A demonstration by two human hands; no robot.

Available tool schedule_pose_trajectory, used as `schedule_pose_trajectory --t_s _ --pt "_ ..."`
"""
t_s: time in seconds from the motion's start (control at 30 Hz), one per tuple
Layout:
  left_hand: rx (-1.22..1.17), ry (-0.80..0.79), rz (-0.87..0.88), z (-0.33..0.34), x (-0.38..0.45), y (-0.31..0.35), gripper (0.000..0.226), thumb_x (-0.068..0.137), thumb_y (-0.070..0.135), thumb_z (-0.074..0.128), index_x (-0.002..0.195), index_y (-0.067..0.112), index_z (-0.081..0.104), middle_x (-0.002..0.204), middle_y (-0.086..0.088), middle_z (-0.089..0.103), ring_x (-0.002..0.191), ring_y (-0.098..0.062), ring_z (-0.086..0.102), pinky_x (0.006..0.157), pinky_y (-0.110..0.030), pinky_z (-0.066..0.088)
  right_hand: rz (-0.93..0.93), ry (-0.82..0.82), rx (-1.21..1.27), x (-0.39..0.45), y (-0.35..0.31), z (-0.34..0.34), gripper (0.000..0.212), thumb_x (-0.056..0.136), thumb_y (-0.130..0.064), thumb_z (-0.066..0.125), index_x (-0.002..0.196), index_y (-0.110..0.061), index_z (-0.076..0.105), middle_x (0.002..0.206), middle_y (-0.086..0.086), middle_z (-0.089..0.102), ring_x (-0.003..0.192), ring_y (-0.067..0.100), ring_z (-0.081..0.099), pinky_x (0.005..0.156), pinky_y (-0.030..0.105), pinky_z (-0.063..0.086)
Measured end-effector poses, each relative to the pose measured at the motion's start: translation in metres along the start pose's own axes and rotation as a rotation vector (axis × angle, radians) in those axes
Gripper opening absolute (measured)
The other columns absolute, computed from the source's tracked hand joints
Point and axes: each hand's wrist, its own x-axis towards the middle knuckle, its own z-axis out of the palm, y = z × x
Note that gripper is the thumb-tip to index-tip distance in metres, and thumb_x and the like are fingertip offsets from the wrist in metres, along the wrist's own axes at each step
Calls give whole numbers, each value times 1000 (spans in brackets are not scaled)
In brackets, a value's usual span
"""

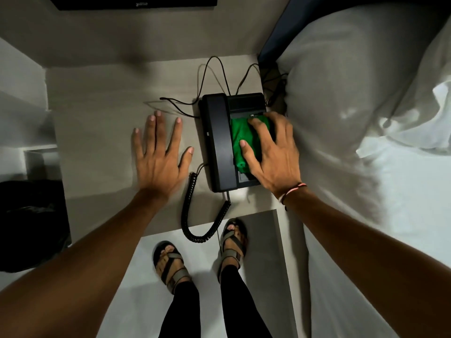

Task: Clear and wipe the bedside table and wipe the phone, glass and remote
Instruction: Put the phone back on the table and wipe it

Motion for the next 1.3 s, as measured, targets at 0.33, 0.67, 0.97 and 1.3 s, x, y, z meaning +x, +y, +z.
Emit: schedule_pose_trajectory --t_s 0.33,0.67,0.97,1.3 --pt "1 -21 -1 -1 0 -1 70 103 61 15 160 25 1 167 -18 4 155 -34 4 123 -58 8 -9 -176 2 -72 4 -6 52 91 -53 48 130 -19 49 143 15 40 136 33 36 97 49 50" --pt "-1 -33 -5 -1 0 -1 71 102 62 14 160 25 1 168 -17 3 155 -32 2 123 -57 7 -73 -265 40 -72 9 -23 53 88 -40 45 131 -12 56 139 21 45 124 36 42 94 51 50" --pt "-7 12 7 2 0 -2 69 103 59 19 161 22 9 167 -17 7 155 -32 6 123 -58 10 -87 -317 304 -32 -5 -56 39 75 -26 52 103 -3 66 94 9 56 72 18 50 64 26 43" --pt "6 35 3 -4 6 -6 65 103 57 27 158 22 25 159 -20 33 145 -37 34 117 -55 25 -14 -273 492 94 -48 -57 32 70 -30 55 93 -13 70 84 -5 64 74 8 54 68 7 37"
